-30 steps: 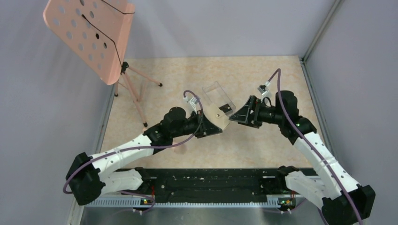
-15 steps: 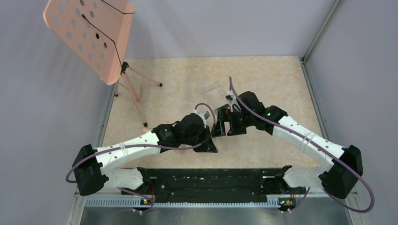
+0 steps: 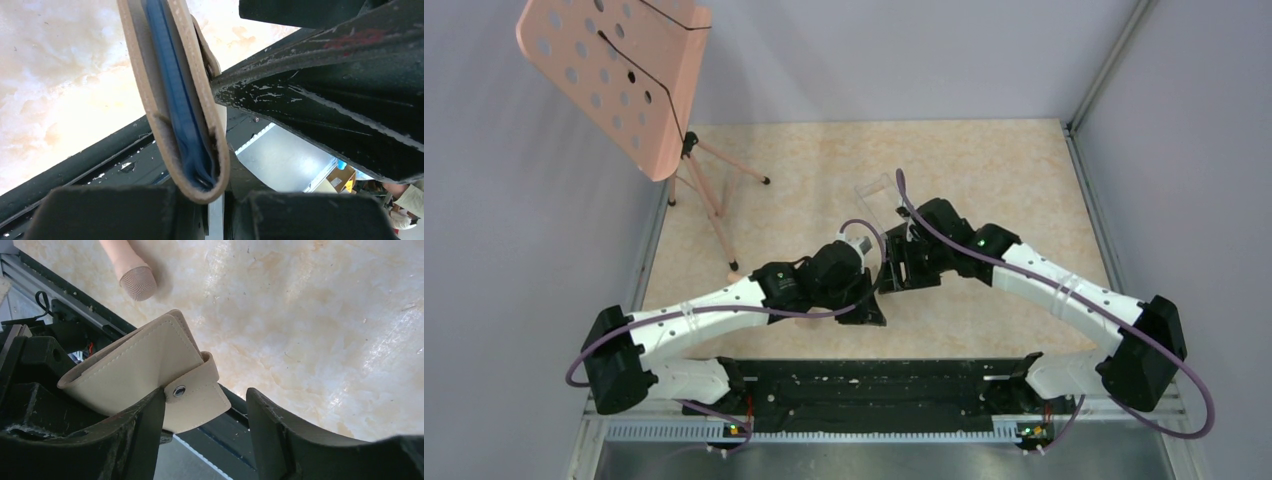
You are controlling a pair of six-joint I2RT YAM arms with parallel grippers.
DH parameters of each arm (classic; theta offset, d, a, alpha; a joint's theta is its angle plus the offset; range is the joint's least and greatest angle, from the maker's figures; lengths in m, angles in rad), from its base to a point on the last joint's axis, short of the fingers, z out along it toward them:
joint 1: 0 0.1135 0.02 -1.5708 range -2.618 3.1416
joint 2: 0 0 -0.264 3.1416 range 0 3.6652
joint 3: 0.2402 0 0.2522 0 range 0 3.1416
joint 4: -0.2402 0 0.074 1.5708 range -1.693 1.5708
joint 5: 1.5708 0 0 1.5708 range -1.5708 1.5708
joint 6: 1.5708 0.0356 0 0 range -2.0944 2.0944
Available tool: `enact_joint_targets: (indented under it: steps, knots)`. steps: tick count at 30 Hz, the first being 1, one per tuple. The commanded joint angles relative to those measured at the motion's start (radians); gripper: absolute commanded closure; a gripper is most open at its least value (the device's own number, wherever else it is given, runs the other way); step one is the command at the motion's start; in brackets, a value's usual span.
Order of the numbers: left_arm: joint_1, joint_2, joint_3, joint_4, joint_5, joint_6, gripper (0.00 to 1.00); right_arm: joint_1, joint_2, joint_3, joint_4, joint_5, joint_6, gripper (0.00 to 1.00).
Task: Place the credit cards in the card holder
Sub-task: Open the card holder at the center of the board.
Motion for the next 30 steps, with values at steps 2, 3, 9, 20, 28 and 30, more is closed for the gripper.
enact_joint_targets:
  steps: [2,3,9,20,28,30]
  knots:
    - [-0.007,-0.062,0.016,0.077,0.008,0.007,1.0,0.008,0.012,0.027,-0.036,0.12,-0.033,0.49]
    - [-0.006,-0.064,0.014,0.079,0.009,0.006,1.0,0.008,0.016,0.032,-0.05,0.14,-0.038,0.52]
    - [-0.006,-0.071,0.007,0.085,0.013,0.002,1.0,0.007,0.023,0.032,-0.114,0.255,-0.055,0.58]
    - [-0.006,-0.077,-0.025,0.114,0.026,0.001,1.0,-0.211,-0.132,-0.037,-0.093,0.011,-0.139,0.54]
    - [-0.006,-0.071,-0.043,0.141,0.053,0.015,1.0,-0.287,-0.199,-0.068,-0.056,-0.305,-0.222,0.31]
    - [-0.006,-0.068,-0.045,0.152,0.065,0.02,1.0,-0.287,-0.193,-0.084,-0.024,-0.397,-0.226,0.29]
